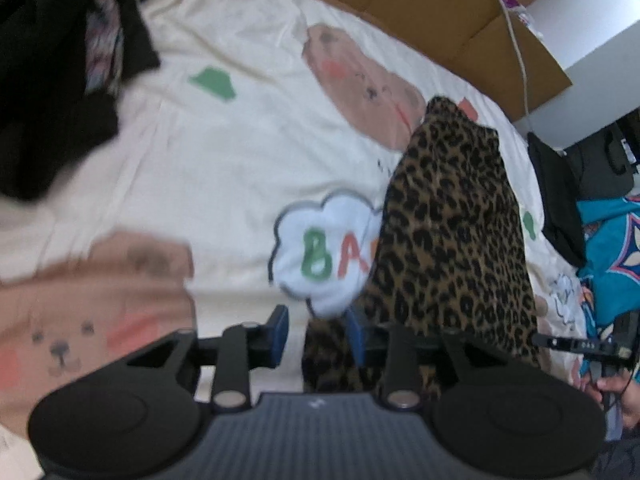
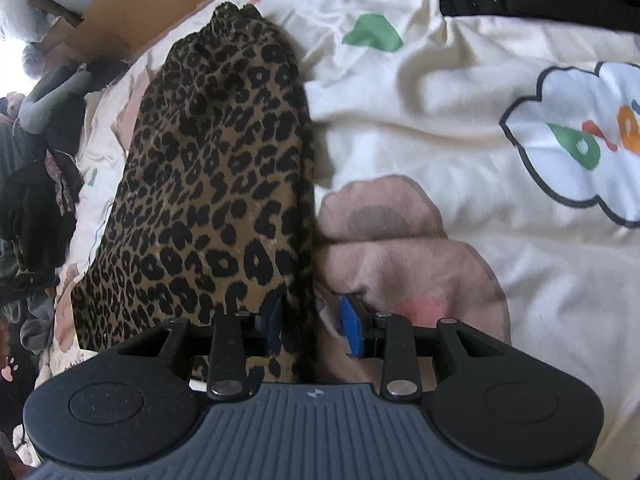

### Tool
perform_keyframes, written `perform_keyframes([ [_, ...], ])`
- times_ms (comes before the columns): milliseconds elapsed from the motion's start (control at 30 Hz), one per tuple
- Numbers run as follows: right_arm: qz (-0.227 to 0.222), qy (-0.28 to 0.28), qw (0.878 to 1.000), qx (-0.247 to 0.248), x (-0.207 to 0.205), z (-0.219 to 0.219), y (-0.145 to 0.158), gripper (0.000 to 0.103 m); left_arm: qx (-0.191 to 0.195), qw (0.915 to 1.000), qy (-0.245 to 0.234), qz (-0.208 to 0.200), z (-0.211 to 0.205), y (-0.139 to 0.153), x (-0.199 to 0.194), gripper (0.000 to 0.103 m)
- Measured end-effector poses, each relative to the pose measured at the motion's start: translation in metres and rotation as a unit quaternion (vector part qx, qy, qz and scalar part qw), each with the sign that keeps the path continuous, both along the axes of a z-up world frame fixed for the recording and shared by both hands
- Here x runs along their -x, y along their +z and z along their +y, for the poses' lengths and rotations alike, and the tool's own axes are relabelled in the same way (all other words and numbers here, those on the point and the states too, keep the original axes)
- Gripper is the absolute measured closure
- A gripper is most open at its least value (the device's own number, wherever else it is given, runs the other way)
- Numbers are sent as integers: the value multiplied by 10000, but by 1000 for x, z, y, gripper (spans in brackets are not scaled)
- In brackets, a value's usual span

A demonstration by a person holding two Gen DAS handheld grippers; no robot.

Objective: Fold clothes
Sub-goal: 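Move both grippers to one end of the leopard skirt strip, then close both grippers on the skirt strip's end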

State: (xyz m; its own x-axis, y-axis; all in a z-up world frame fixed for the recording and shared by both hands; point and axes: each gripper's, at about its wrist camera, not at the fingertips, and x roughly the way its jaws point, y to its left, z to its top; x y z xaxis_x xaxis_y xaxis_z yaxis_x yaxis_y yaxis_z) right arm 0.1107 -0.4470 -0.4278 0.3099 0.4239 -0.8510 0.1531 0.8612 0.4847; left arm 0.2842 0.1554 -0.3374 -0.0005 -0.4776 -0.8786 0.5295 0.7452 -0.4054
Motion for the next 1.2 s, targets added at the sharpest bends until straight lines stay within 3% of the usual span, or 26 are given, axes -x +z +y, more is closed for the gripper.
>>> perform_keyframes([
  [300, 176, -122, 9981, -575, 9, -11, -12, 63, 475, 9976, 284, 415, 26, -33, 30, 66],
  [467, 278, -462, 9934, -1011, 16, -22, -17, 63, 639, 9952, 400, 627, 30, -60, 30, 67],
  [700, 299, -318, 9919, -1195, 17, -25, -23, 63, 1184, 9876, 444, 933, 36, -83, 27, 67],
  [867, 250, -356, 9886, -1443, 16, -22, -27, 64, 1475, 9791, 375, 1348, 38, -92, 31, 67],
  [1033, 135, -386, 9874, -1528, 14, -22, -26, 64, 1543, 9757, 282, 1530, 39, -94, 36, 77],
  [1200, -5, -456, 9867, -1563, 13, -23, -25, 64, 1596, 9759, 301, 1458, 39, -89, 34, 78],
])
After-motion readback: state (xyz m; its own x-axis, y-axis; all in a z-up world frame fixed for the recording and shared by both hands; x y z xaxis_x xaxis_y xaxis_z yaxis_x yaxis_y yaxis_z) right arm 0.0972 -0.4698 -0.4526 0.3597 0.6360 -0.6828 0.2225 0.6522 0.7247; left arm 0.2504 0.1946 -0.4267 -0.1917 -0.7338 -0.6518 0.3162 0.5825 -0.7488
